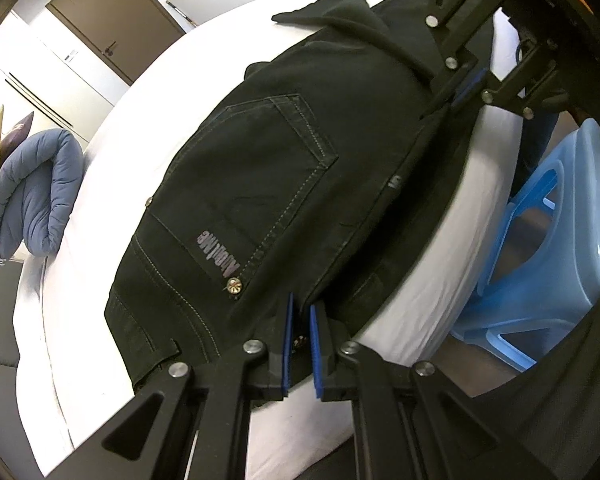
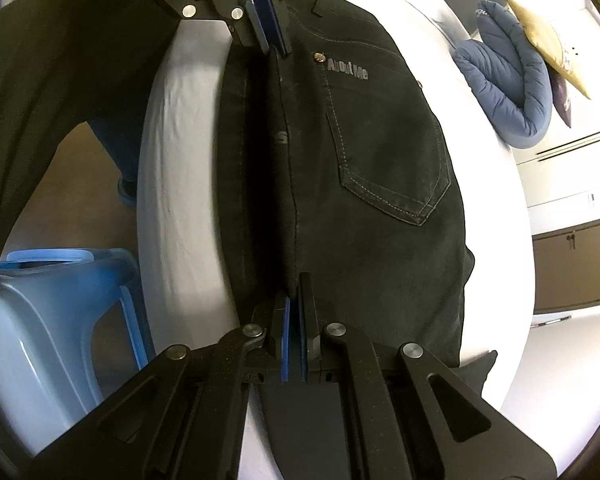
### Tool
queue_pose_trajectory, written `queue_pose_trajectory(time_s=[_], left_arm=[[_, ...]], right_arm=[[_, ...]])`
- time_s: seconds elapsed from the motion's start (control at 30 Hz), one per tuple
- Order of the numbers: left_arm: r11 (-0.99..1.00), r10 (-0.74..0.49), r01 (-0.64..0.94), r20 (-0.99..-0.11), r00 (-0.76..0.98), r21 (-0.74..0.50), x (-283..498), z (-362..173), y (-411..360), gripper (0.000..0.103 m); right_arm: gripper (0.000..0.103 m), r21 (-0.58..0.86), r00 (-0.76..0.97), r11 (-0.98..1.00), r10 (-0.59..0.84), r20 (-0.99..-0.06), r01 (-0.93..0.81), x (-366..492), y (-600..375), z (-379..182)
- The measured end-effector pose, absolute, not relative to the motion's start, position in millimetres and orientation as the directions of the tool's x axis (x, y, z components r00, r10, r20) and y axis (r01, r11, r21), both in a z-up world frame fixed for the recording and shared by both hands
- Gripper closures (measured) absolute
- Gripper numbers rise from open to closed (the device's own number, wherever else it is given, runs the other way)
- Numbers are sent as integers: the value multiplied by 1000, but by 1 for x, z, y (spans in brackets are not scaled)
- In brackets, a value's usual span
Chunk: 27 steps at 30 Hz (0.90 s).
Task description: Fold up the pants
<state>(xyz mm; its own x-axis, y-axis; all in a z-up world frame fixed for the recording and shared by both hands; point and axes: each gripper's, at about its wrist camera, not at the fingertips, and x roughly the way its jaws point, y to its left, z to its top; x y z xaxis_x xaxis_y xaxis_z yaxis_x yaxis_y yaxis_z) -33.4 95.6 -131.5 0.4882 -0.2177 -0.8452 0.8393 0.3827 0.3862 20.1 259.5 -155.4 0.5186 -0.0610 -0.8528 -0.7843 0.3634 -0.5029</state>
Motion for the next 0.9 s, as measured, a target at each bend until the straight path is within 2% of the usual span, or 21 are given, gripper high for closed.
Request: queue_pose_trajectory(time_s=[0.07,0.17,0.27,0.3,0.37,0.47,0.63,0.77,0.83,0.9], left_arm=[[385,-218,847,-856,469,366,-30,-134,94,94],[394,-207,847,-863,461,357,-24,-139,99,88],[457,-185,816,-860,476,354,-17,-133,102,67],[472,-184,813,-864,469,341,-16,-128,104,56],[495,-190,809,-868,458,318,-18,-112,109,41],[519,-206,801,-865,457,300,-21,-87,117,29],[642,-254,732,-837,485,229,-4,-55,118,28],[686,-312,712,-824,473,149,11,-57,85,29],[679,-301,721,-845,443,136,17,-74,70,36],[668,-272,732,-873,404,130,21,-95,54,51]], right_arm=[[101,-502,518,369,-62,-853,-782,10,255,-150],[101,-502,514,361,-70,-855,-786,-16,250,-149],[100,-515,521,352,-86,-849,-782,-21,253,-156],[100,-511,518,364,-87,-851,-779,-20,253,-157],[100,-500,509,386,-88,-856,-775,-19,252,-156],[100,-496,511,409,-81,-856,-766,-16,254,-153],[100,-507,522,416,-87,-848,-755,-20,255,-149],[100,-513,527,419,-92,-845,-749,-23,257,-145],[100,-518,529,416,-98,-843,-748,-26,257,-146],[100,-528,536,412,-109,-838,-742,-29,259,-148]])
